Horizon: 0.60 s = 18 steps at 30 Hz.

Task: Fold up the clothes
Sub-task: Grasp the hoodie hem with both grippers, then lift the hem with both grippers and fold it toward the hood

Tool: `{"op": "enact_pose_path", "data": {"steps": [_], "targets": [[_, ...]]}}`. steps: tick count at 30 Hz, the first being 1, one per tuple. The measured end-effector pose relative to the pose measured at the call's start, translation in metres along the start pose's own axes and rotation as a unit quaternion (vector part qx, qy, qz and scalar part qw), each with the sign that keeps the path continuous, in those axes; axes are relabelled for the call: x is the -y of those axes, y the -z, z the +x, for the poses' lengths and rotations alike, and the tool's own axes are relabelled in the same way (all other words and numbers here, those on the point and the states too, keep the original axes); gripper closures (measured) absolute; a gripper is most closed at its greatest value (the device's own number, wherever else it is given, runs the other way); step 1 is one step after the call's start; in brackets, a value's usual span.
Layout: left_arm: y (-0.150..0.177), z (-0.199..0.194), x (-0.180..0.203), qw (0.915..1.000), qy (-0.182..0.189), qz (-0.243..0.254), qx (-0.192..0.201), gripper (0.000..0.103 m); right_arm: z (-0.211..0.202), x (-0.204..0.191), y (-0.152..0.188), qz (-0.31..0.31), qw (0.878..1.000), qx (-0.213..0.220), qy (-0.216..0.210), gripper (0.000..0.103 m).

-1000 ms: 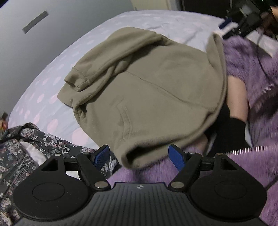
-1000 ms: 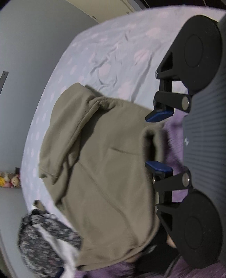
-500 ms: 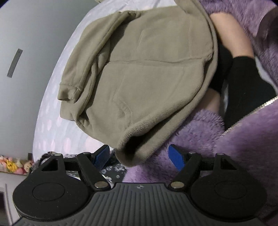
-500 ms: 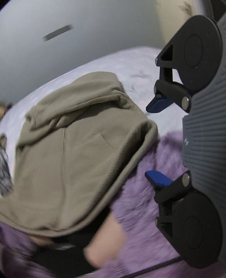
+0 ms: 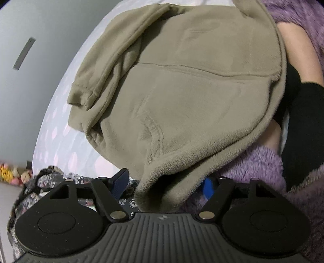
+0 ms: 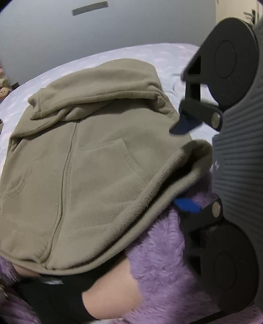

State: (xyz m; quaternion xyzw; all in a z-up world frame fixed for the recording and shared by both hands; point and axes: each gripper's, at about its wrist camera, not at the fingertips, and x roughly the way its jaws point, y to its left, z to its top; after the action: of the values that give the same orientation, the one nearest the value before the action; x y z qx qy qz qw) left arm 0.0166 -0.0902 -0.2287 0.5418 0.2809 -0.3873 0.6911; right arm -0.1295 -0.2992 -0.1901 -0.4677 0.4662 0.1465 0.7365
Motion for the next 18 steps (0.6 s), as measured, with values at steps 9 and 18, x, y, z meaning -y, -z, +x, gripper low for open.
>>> {"op": "enact_pose_path", "data": {"steps": [9, 18], "targets": [[0.011, -0.012, 0.025, 0.9889, -0.085, -0.120, 0.020, 0.056, -0.008, -0.027, 0.013, 0.084, 0.995, 0.026, 0.050, 0.085], [0.020, -0.026, 0.004, 0.9680, -0.101, -0.221, 0.064, 0.080, -0.023, -0.029, 0.016, 0.209, 0.968, 0.056, 0.130, 0.087]]}}
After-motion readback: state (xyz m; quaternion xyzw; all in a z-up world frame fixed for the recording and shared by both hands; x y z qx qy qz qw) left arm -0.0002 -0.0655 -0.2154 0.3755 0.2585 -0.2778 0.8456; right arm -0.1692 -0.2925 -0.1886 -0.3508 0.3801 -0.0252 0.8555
